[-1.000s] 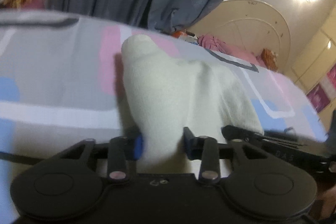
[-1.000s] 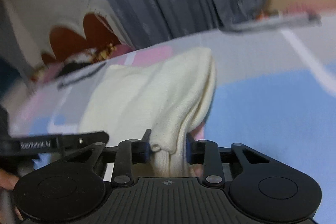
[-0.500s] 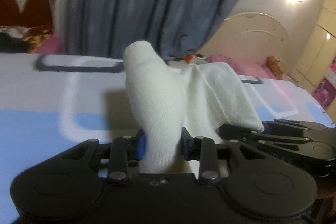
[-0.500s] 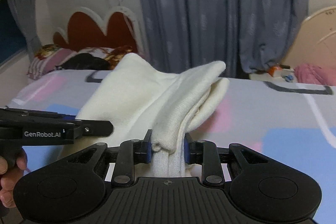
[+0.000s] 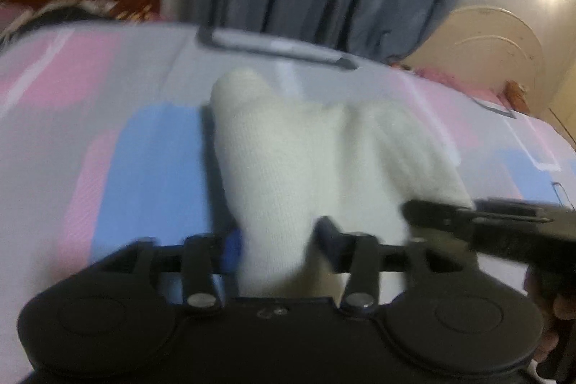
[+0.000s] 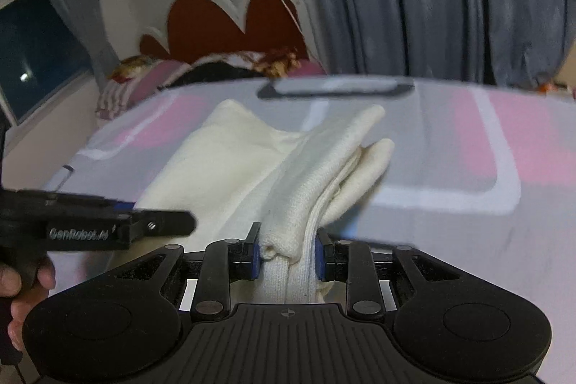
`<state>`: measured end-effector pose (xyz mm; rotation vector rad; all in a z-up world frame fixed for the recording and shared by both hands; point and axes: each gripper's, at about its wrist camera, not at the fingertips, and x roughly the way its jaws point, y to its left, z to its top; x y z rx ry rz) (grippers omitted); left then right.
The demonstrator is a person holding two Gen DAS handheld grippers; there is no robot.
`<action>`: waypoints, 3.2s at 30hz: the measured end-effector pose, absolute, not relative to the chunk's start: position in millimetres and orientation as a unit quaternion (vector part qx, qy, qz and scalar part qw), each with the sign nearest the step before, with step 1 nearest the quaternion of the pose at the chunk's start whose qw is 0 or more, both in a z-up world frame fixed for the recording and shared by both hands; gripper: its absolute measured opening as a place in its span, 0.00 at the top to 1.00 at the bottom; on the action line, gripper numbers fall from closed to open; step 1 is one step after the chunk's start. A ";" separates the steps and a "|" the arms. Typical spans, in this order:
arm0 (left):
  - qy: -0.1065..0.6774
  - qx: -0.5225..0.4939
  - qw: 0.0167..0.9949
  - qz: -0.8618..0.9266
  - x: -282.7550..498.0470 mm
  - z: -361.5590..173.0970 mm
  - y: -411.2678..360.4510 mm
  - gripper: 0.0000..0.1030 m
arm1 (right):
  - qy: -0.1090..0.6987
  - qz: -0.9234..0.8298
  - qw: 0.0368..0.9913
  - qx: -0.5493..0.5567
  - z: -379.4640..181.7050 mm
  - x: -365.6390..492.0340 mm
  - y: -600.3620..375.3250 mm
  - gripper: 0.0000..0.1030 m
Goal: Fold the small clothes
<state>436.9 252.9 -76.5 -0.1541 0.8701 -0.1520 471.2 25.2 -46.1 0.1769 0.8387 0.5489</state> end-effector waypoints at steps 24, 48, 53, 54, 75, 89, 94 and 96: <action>0.376 0.000 0.919 -0.120 416.4 -45.7 237.2 0.63 | 0.383 0.211 0.899 -0.022 -14.3 491.5 47.7 0.79; 0.403 -0.004 0.915 -0.001 324.8 -70.0 234.9 0.49 | 0.441 0.191 0.876 -0.048 -61.0 419.1 40.8 0.79; 0.364 0.017 0.931 0.016 289.6 -41.7 216.7 0.09 | 0.380 0.179 0.907 0.007 -27.8 381.3 12.4 0.27; 0.363 0.019 0.932 0.013 282.7 -37.1 212.7 0.09 | 0.378 0.182 0.908 0.008 -23.1 373.5 9.0 0.27; 0.309 -0.036 0.950 0.019 69.8 54.8 173.4 0.00 | 0.305 0.194 0.932 -0.021 65.8 152.3 -30.8 0.00; 0.260 -0.014 0.965 0.000 10.3 81.7 136.5 0.00 | 0.271 0.185 0.944 -0.021 91.8 70.8 -50.3 0.00; 0.244 -0.012 0.970 -0.007 5.5 88.4 125.4 0.00 | 0.258 0.178 0.950 -0.016 101.7 59.3 -61.6 0.00; 0.239 -0.009 0.971 -0.009 4.9 91.2 121.7 0.00 | 0.252 0.175 0.952 -0.017 105.9 57.2 -65.6 0.00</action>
